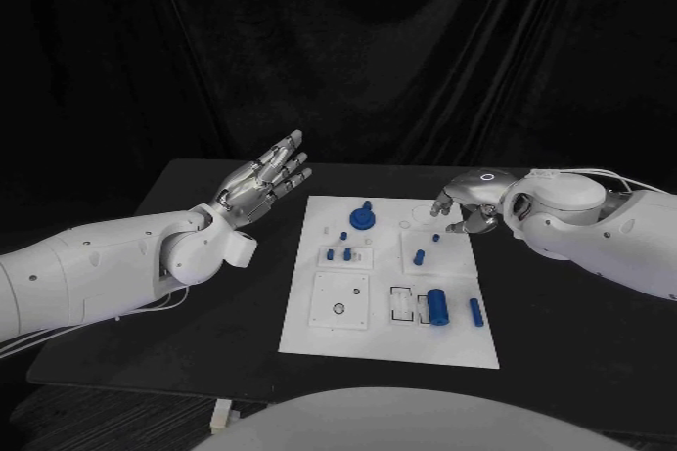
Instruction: Assemble the parts on the task board
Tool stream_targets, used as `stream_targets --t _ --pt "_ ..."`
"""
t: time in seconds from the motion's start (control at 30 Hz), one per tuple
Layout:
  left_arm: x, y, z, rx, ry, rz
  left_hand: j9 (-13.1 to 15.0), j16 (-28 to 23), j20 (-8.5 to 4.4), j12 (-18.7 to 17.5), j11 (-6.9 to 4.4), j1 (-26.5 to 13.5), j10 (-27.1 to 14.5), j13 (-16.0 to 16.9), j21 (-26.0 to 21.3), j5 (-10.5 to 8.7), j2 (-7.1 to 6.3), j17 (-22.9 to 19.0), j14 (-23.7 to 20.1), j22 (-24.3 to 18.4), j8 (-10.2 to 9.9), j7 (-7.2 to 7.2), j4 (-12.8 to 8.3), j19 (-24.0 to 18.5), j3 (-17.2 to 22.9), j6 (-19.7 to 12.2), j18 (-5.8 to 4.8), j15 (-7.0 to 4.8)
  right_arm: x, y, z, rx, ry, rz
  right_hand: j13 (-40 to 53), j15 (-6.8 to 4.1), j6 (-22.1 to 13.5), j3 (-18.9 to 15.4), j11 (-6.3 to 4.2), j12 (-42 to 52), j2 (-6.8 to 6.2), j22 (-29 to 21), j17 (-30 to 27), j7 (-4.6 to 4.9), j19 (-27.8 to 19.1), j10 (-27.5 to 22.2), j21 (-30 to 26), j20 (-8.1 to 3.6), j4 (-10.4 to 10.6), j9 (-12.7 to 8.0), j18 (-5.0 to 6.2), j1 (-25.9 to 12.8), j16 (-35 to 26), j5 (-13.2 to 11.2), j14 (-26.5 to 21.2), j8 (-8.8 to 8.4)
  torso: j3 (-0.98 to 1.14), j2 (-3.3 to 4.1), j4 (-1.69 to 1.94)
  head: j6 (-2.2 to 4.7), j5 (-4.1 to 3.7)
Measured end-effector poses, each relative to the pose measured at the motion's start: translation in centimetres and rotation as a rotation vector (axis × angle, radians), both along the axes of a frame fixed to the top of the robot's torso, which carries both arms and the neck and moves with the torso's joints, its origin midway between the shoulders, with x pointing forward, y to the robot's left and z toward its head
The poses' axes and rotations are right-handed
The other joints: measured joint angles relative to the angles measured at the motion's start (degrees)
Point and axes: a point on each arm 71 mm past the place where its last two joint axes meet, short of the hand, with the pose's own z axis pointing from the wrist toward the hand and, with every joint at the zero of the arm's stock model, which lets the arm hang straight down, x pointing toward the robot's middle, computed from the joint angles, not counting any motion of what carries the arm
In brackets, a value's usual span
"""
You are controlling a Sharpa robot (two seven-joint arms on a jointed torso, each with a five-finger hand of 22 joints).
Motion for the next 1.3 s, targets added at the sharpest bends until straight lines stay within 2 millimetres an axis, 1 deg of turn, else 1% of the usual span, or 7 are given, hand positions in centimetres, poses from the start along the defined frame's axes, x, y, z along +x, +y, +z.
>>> stream_targets --t 0.23,0.4,0.73,0.87,1.0,1.1,1.3 --pt "0.0 0.0 -0.1 -0.006 0.007 -0.001 0.0 0.0 0.91 0.0 0.90 2.4 0.1 0.0 0.0 2.95 1.40 0.0 0.1 0.0 0.0 0.54 -0.1 0.1 -1.3 0.2 -0.01 0.91 0.2 -0.4 -1.3 0.001 0.015 -0.016 -0.3 0.16 0.6 -0.4 -0.31 0.0 -0.05 0.0 0.5 0.21 0.2 1.5 0.7 0.20 0.4 -0.4 0.00 -1.1 0.5 -2.0 0.2 0.00 0.08 -0.06 -0.05 0.00 -0.09" --pt "0.0 0.0 -0.2 -0.007 0.010 -0.003 0.0 0.0 1.49 0.0 1.37 4.4 0.1 0.0 0.0 5.10 2.11 0.0 0.2 0.0 0.0 1.19 -0.3 0.1 -2.3 0.8 -0.01 1.20 0.2 -0.4 -2.0 0.012 0.027 -0.019 -0.6 0.38 0.8 0.5 -0.02 -1.0 0.05 0.0 0.4 0.40 0.4 2.2 0.7 0.40 -0.1 -0.9 0.00 -1.0 0.5 0.5 -0.1 0.00 0.12 -0.09 -0.05 0.00 0.00" --pt "0.0 0.0 -0.4 -0.009 0.015 -0.005 0.1 0.0 1.91 0.0 1.93 4.1 0.1 0.0 0.0 4.71 3.14 0.0 0.1 0.0 0.0 1.40 0.0 0.1 -4.0 1.0 -0.01 1.73 0.5 -0.1 -2.8 0.034 0.050 -0.024 -0.5 0.53 1.5 1.1 -0.01 -1.4 0.01 0.0 0.0 1.12 0.4 3.2 0.7 0.40 -0.1 -1.2 -0.01 -0.5 0.5 0.9 0.1 0.00 0.13 -0.06 -0.02 0.00 0.20" --pt "0.0 0.0 -0.4 -0.009 0.017 -0.006 0.1 0.0 1.91 0.0 2.14 4.5 -0.1 0.0 0.0 6.20 3.53 0.0 0.0 0.0 0.0 2.03 0.0 0.1 -4.1 1.2 -0.01 1.82 0.5 0.1 -3.0 0.040 0.056 -0.023 -0.5 0.53 2.7 1.4 -0.17 -1.8 0.01 0.0 -0.1 2.24 0.4 3.9 0.5 0.40 0.2 -1.2 -0.01 -0.5 0.5 0.2 0.1 0.51 0.13 -0.05 -0.01 0.00 -0.02" --pt "0.0 0.0 -0.5 -0.008 0.019 -0.006 0.1 0.0 2.32 0.0 2.14 5.8 -0.1 0.0 0.0 8.12 4.81 0.0 0.2 0.0 0.0 2.22 -0.3 0.1 -4.4 1.4 -0.01 2.02 0.5 0.3 -3.3 0.044 0.064 -0.019 -0.5 0.53 3.8 1.9 -0.01 -2.0 0.01 0.0 -0.1 2.52 0.4 4.3 0.4 0.40 0.1 -1.2 -0.01 -0.5 0.5 0.2 0.1 0.90 0.12 -0.05 0.00 0.00 -0.14" --pt "0.0 0.0 -0.6 -0.006 0.022 -0.006 0.1 0.0 3.03 0.0 2.34 7.5 0.1 0.0 0.0 10.72 5.20 0.0 0.1 0.0 0.0 2.42 -0.3 0.0 -4.7 1.6 -0.02 2.55 0.4 0.5 -3.6 0.050 0.073 -0.016 -0.5 0.53 4.7 2.4 -0.11 -2.2 0.01 0.0 -0.2 3.05 0.4 4.8 0.4 0.40 -0.2 -1.2 -0.01 -0.5 0.5 0.2 0.1 1.07 0.09 -0.05 0.01 0.00 -0.13" --pt "0.0 0.0 -0.8 -0.002 0.029 -0.006 0.1 0.0 3.44 0.0 2.55 8.7 -0.1 0.0 0.0 12.49 5.57 0.0 0.1 0.0 0.0 2.44 -0.5 0.0 -4.9 1.6 -0.02 2.94 0.3 0.8 -4.2 0.061 0.092 -0.018 -0.5 0.53 6.1 3.2 -0.11 -2.5 0.01 0.0 -0.4 3.48 0.4 5.4 0.2 0.40 -0.2 -1.2 -0.01 -0.5 0.5 0.7 0.1 1.34 0.09 -0.06 0.03 0.00 -0.19"
